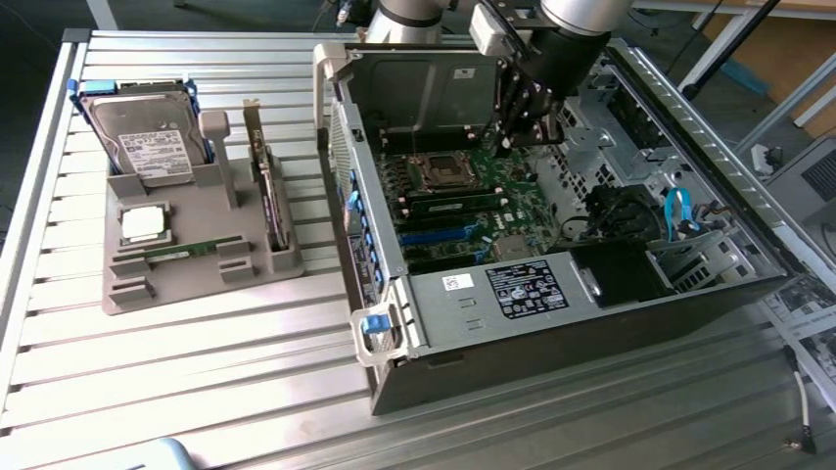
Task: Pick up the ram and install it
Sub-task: 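Press down the ram until it locks into place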
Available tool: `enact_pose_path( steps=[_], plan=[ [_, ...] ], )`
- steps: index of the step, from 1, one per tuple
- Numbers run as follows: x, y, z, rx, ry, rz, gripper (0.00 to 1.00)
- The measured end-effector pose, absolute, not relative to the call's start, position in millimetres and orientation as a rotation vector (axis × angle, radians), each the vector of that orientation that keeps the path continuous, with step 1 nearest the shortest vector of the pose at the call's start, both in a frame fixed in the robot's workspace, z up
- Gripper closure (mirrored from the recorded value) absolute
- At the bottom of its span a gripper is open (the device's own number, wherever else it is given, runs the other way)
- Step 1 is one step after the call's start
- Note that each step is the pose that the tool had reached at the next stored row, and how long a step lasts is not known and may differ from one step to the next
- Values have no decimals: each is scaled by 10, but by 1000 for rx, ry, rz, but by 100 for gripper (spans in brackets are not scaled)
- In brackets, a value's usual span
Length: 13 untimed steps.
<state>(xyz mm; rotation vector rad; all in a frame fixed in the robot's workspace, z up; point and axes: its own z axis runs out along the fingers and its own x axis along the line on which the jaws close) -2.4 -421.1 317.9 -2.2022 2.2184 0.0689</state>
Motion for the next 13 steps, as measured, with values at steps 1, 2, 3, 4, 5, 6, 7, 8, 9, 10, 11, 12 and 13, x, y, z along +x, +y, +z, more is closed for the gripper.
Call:
enact_pose_path(
  steps=[1, 2, 3, 4, 5, 6, 7, 8, 9, 10, 11, 12, 13],
  plan=[
    [-6, -4211, 3179, -2202, 2219, 69, 89],
    [40, -4210, 3179, -2202, 2219, 69, 89],
    [94, -4210, 3180, -2202, 2219, 69, 89],
    [128, -4211, 3180, -2202, 2219, 69, 89],
    [156, -4211, 3180, -2202, 2219, 69, 89],
    [199, -4211, 3179, -2202, 2218, 69, 89],
    [222, -4211, 3179, -2202, 2219, 69, 89],
    [284, -4211, 3179, -2202, 2219, 69, 89],
    [314, -4211, 3179, -2202, 2219, 69, 89],
    [343, -4211, 3180, -2202, 2219, 69, 89],
    [377, -4210, 3179, -2202, 2219, 69, 89],
    [391, -4210, 3179, -2202, 2219, 69, 89],
    [392, -4210, 3179, -2202, 2219, 69, 89]
  ],
)
